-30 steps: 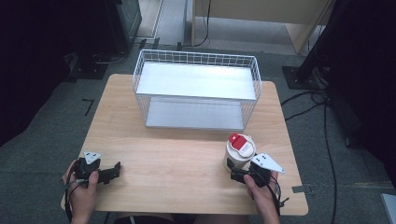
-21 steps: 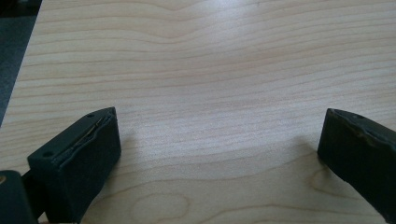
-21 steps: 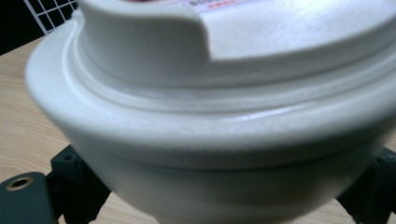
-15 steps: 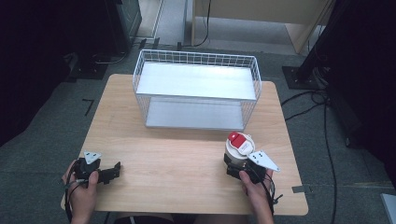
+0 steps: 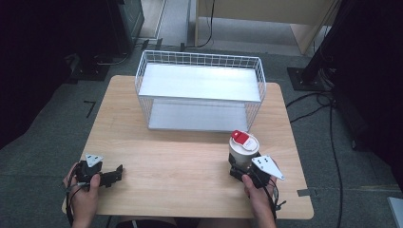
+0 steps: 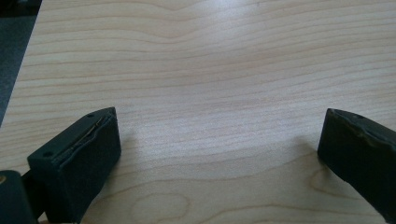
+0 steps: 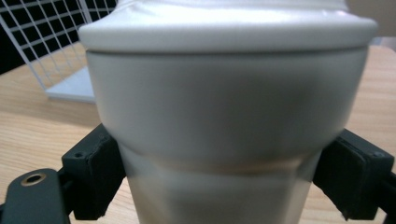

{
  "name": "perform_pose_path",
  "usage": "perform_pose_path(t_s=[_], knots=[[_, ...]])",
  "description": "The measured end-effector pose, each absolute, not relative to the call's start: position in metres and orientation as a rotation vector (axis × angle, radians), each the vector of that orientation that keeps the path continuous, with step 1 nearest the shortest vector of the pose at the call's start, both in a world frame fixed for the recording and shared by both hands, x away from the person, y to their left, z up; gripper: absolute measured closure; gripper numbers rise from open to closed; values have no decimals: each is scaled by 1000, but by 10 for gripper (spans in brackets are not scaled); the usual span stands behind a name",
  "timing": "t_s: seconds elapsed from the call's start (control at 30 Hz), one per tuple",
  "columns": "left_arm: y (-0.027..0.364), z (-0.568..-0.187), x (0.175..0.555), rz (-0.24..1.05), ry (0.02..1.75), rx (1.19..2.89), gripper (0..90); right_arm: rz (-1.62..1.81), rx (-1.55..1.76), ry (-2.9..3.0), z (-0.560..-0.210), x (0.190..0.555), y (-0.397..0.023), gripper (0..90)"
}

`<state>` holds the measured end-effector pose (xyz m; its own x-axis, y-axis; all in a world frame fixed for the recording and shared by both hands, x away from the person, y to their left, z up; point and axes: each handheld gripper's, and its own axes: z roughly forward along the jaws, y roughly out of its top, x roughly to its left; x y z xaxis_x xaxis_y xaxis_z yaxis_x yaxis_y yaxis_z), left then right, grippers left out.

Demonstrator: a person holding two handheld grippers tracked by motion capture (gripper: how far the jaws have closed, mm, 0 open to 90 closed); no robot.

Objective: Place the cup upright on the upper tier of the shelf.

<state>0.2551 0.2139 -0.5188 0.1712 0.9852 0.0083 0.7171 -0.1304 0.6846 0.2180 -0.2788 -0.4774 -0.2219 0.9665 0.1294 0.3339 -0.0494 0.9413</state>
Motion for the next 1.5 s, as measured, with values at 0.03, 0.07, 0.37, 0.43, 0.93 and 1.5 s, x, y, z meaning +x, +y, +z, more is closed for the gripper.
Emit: perform_pose_path(t_s=[0.03, 0.07, 0.37, 0.43, 0.93, 1.5], knots=[[214, -519, 255, 644, 1602, 1911, 0, 1286, 1401, 1599, -477, 218, -279, 121], [214, -519, 255, 643, 1602, 1913, 0, 1301, 1384, 1597, -475, 217, -279, 122], [214, -519, 255, 643, 1602, 1913, 0, 1326, 1370, 1592, -472, 215, -278, 122], [214, -519, 255, 643, 1602, 1913, 0, 1335, 1364, 1582, -469, 215, -278, 122], [214, -519, 255, 644, 1602, 1913, 0, 1375, 1288, 1516, -439, 217, -274, 121], [214, -519, 255, 645, 1601, 1914, 0, 1431, 1187, 1480, -389, 244, -255, 121]])
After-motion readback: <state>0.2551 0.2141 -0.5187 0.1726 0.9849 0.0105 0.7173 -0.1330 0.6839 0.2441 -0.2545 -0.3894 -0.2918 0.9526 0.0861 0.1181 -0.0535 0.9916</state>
